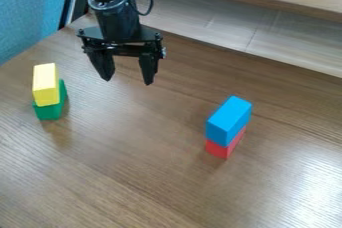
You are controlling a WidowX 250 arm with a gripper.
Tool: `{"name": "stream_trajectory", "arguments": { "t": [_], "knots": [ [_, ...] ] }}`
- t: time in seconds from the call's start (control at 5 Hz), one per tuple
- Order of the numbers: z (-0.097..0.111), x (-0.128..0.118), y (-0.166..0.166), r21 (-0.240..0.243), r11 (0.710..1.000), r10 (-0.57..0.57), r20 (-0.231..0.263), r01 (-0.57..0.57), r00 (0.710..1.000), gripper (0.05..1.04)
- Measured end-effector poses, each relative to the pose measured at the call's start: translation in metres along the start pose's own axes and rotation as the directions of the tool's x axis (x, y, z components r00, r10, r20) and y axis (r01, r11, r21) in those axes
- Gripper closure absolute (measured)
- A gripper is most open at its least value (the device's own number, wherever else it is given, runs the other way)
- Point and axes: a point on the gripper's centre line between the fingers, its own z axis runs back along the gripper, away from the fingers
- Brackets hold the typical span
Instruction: Move the yellow block in the middle of the table
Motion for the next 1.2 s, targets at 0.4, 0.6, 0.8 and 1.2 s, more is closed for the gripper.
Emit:
{"name": "stream_trajectory", "arguments": {
  "t": [0.4, 0.6, 0.8, 1.2],
  "knots": [
    [0.003, 0.008, 0.011, 0.013, 0.996, 0.085, -0.007, -0.085, 0.996, 0.083],
    [0.012, 0.016, 0.035, 0.021, 0.988, 0.154, 0.009, -0.154, 0.988, 0.083],
    [0.018, 0.021, 0.06, 0.031, 0.976, 0.214, 0.018, -0.215, 0.977, 0.083],
    [0.015, 0.008, 0.13, 0.074, 0.919, 0.388, -0.006, -0.386, 0.922, 0.083]
  ]
}}
